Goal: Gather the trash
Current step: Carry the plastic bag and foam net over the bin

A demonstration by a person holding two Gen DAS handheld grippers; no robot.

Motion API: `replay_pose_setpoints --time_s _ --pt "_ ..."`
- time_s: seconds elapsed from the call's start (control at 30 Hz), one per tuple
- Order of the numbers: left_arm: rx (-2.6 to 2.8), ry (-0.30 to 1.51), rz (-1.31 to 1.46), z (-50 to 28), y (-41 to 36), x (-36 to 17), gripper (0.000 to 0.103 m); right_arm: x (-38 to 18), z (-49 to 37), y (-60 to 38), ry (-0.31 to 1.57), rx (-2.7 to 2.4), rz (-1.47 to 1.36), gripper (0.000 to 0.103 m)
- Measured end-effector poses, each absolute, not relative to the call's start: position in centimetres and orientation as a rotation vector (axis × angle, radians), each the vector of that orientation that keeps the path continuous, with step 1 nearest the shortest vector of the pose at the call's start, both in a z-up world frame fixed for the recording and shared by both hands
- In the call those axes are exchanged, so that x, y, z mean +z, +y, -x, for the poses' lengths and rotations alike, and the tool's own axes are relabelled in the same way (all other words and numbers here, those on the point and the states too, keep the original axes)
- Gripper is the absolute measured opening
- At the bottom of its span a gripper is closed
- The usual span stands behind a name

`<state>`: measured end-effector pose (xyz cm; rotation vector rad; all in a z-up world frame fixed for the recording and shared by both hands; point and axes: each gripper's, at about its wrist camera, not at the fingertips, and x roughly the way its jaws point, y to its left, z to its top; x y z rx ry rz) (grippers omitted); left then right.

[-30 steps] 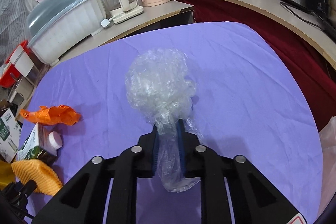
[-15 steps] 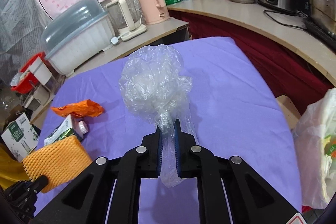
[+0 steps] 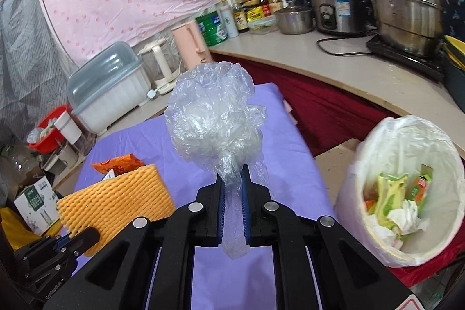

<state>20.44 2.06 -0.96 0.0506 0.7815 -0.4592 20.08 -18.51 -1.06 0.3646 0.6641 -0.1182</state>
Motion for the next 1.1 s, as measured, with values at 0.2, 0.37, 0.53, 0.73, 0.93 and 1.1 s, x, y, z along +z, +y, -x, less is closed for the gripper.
replay_pose_setpoints --time_s 0.2,0.37,0.53,0.73,0.93,1.1 --pt "-0.551 0.755 -0.094 -18.3 -3.3 0.3 0.010 -0.4 -15.4 -23.4 0.623 -0.193 -0.412 0.009" --pt "-0.621 0.748 -0.117 -16.7 -7.5 1.0 0.010 -0.8 -11.8 -27.6 0.610 -0.267 -0.451 0.009" --pt "-0.687 0.741 -0.141 -15.3 -11.9 1.4 0.010 -1.7 -8.2 -31.5 0.602 -0.336 -0.489 0.009" --pt "-0.760 0.742 -0.170 -13.9 -16.9 1.5 0.010 -2.6 -5.4 -35.0 0.593 -0.393 -0.524 0.009" --pt "-0.797 0.754 -0.197 -13.2 -20.6 1.0 0.010 -3.6 -4.3 -37.4 0.596 -0.428 -0.552 0.009" --pt "-0.811 0.762 -0.226 -13.0 -23.4 0.2 0.010 -4.4 -4.2 -39.0 0.600 -0.447 -0.568 0.010"
